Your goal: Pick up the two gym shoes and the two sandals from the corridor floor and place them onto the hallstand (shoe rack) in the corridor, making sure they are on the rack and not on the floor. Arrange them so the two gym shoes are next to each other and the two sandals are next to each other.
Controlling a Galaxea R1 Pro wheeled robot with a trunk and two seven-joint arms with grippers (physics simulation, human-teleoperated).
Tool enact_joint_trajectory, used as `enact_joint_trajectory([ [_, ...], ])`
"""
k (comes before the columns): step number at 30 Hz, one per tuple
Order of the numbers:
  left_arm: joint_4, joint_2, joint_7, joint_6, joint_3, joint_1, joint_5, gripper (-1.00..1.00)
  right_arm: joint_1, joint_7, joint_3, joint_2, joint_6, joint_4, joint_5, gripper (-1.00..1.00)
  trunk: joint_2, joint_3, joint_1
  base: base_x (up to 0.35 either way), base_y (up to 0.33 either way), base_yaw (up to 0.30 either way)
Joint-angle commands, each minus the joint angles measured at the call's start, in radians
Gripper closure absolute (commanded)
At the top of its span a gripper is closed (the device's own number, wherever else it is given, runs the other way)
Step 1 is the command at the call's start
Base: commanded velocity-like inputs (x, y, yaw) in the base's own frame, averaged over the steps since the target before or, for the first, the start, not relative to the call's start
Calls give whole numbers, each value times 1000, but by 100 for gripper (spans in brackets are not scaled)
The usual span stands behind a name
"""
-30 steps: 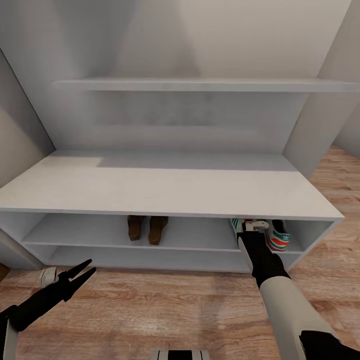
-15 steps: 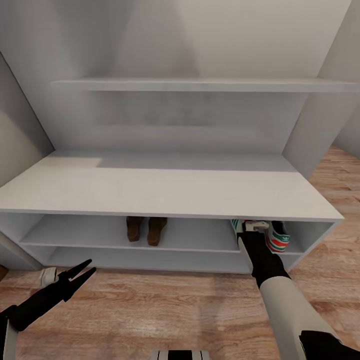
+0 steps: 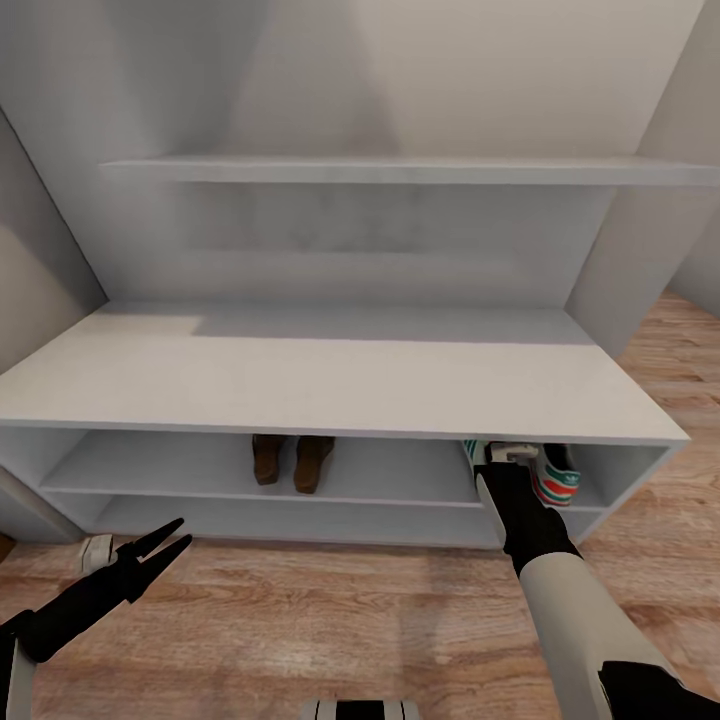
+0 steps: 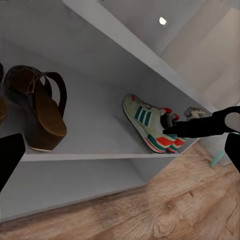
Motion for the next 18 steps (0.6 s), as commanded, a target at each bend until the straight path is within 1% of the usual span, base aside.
enact_joint_trajectory([
  [1,0,0,0,0,0,0,0,-100,0,0,0,0,0,0,0,100,0,0,0,78,0,0],
  [18,0,0,0,0,0,0,0,-100,0,0,1,0,0,1,0,100,0,0,0,8,0,0],
])
